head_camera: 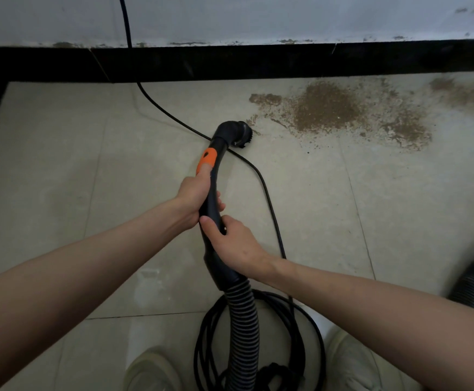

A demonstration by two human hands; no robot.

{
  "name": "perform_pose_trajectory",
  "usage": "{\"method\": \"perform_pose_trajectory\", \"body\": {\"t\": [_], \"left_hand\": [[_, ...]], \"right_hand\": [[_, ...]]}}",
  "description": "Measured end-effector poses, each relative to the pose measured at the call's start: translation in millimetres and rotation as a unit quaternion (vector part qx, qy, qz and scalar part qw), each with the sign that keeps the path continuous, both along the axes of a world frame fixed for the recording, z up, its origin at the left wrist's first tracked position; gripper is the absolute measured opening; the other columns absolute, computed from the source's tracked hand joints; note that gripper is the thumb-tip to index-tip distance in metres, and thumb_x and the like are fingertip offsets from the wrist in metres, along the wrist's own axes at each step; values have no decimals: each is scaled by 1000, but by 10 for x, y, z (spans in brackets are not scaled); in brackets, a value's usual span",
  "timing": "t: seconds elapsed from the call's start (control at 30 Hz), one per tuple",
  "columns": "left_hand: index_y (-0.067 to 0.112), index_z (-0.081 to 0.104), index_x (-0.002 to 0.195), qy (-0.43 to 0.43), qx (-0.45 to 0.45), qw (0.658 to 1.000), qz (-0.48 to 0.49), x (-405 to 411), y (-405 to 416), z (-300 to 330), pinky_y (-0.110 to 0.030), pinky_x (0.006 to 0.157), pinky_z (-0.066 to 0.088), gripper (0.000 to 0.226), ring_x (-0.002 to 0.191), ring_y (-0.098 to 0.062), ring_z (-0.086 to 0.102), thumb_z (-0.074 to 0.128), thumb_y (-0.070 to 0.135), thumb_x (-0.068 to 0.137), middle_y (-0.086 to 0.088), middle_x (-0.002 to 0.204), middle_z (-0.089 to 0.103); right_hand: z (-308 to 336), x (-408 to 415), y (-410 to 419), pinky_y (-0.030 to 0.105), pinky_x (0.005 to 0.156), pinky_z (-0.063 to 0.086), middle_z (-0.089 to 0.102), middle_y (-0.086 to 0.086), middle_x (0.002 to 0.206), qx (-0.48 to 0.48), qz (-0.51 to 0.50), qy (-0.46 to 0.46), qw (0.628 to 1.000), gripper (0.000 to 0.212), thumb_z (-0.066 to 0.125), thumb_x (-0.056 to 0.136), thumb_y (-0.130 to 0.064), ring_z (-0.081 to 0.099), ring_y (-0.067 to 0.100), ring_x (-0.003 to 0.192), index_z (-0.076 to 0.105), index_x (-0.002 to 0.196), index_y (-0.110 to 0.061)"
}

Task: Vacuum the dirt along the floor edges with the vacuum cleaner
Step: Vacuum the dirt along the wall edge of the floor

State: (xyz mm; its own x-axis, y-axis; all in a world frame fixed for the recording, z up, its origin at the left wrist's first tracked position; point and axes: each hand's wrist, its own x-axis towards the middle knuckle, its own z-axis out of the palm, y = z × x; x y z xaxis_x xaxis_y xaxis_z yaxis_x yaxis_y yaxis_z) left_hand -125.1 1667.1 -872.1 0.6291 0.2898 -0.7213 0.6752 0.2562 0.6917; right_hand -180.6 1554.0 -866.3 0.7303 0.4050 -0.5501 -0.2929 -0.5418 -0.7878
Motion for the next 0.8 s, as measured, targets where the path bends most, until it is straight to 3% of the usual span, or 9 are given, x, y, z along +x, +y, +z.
{"method": "perform_pose_trajectory", "body": {"t": [0.13,0.27,0.67,0.73,0.8], "left_hand": [[3,49,95,9,25,1000,-9,103,-20,-16,-27,46,50,51,49,-23,54,51,54,90,-9,69,51],[6,46,81,-3,41,999,28,240,-115,-32,-26,45,47,43,47,-20,49,51,47,93,-8,64,48],[3,50,101,-20,47,998,37,856,-302,-95,-30,52,49,54,48,-22,51,41,56,94,-8,66,50],[4,51,104,-20,52,998,32,992,-303,-102,-30,52,49,55,50,-22,52,40,57,94,-8,68,50],[4,50,106,-20,70,997,24,1126,-297,-103,-25,45,48,54,49,-21,54,38,56,95,-9,72,53]], "right_hand": [[18,92,-98,25,59,41,57,-3,79,-2,16,-8,1000,36,42,99,-52,58,17,75,50,88,-19],[37,278,-168,20,57,39,58,-1,81,-5,35,-19,999,39,42,100,-50,56,15,73,54,91,-14],[-3,920,-398,5,47,40,58,-5,78,6,33,-9,999,39,41,99,-51,56,5,66,56,87,-17],[1,1048,-390,8,51,43,59,-3,80,5,31,-10,999,42,41,100,-51,57,7,67,58,93,-13],[-8,1178,-379,17,65,47,63,3,87,2,36,-18,999,48,40,100,-51,60,14,75,60,100,-7]]}}
